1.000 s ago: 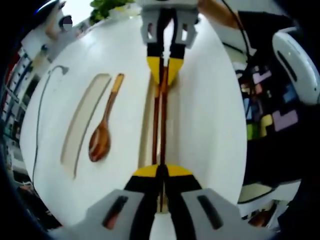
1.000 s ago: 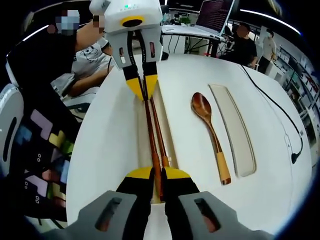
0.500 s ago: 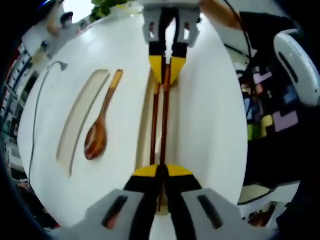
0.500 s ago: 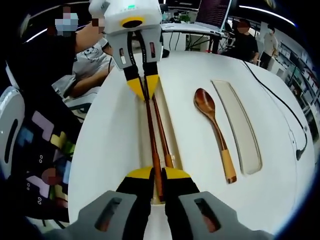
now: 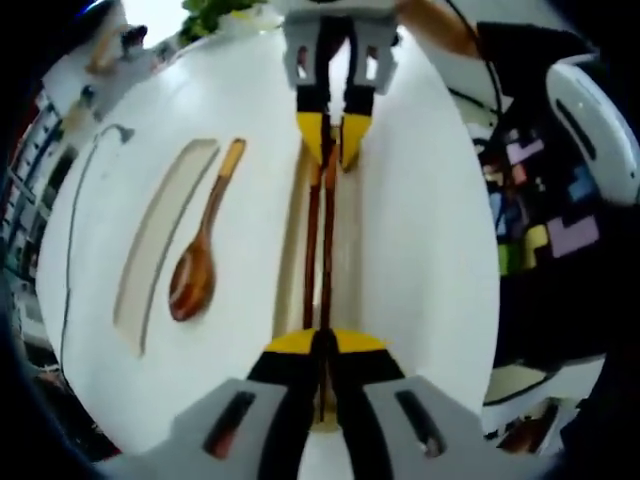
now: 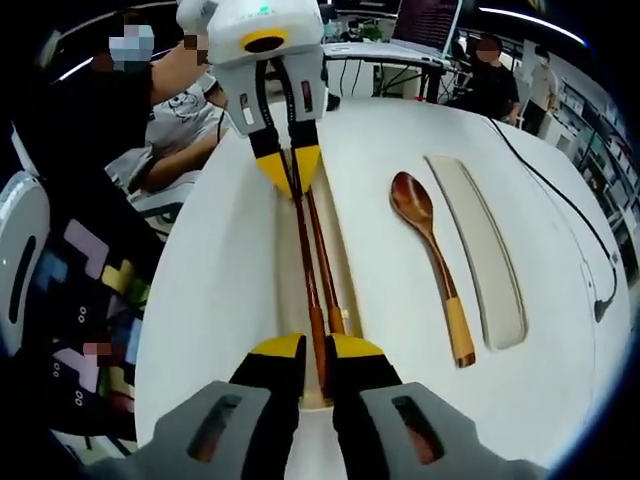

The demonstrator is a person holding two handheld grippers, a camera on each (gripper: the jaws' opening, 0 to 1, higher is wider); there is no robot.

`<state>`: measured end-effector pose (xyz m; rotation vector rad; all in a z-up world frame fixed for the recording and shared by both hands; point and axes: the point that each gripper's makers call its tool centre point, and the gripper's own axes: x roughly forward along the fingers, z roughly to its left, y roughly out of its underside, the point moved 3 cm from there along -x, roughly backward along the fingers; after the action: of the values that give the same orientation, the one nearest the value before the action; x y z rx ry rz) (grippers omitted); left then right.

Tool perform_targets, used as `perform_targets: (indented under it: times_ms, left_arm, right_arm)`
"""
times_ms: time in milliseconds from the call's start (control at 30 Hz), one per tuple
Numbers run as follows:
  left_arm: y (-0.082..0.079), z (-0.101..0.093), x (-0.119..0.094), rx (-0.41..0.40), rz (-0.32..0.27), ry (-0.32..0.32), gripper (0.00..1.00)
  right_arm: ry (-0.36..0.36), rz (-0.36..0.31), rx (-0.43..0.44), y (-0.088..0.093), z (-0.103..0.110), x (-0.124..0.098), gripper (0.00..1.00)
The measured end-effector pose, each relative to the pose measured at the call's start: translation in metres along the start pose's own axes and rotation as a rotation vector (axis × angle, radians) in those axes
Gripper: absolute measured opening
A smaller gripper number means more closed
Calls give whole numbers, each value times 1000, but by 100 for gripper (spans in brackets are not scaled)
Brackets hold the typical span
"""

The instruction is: Arrange the utensils inside the cutlery case until each visible utensil rests in its matching compartment.

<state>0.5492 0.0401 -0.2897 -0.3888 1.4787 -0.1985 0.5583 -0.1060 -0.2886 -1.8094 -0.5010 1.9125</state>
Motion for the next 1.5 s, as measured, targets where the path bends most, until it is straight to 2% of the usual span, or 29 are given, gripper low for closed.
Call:
perform_targets:
  times_ms: [167, 333, 433, 500, 633, 833, 967, 1133, 1167, 1233, 1267, 1367, 1500]
  left_arm:
    - [-6, 2, -8, -65, -55, 10, 4]
    - [-5, 5, -15, -80, -67, -17, 4]
    - [-5, 6, -17, -96, -79, -28, 4]
    - [-2, 10, -19, -136, -79, -59, 5]
    - [-2, 14, -23, -184, -107, -58, 5]
    - [-5, 25, -27, -170, -139, -117, 7]
    - [0, 35, -23, -182, -130, -128, 8]
    - [5, 51, -20, -229, -146, -163, 9]
    - [6, 54, -20, -251, -154, -167, 9]
    - [12, 63, -20, -358, -161, -190, 7]
    - [11, 69, -20, -391, -201, -191, 7]
    - [10, 77, -20, -550, -285, -131, 7]
    - [13, 88, -20, -685, -358, -89, 7]
  right_arm:
    - [20, 0, -15, -2, 0, -5, 9]
    - [33, -10, -13, -3, 1, -7, 9]
    - [64, -27, -20, -5, -3, -12, 9]
    - [71, -42, -11, -7, -5, -16, 9]
    - [92, -50, -8, -8, -10, -20, 9]
    - [111, -60, -2, -8, -18, -25, 10]
    - [145, -81, -19, -12, -28, -27, 10]
    - [181, -86, -17, -12, -44, -29, 12]
    - [185, -86, -15, -12, -46, -29, 12]
    - [192, -82, -16, -10, -50, -28, 12]
    - [211, -77, -29, -9, -55, -29, 12]
    - [235, -54, -44, -6, -62, -29, 13]
    - [254, -44, -56, -6, -74, -30, 13]
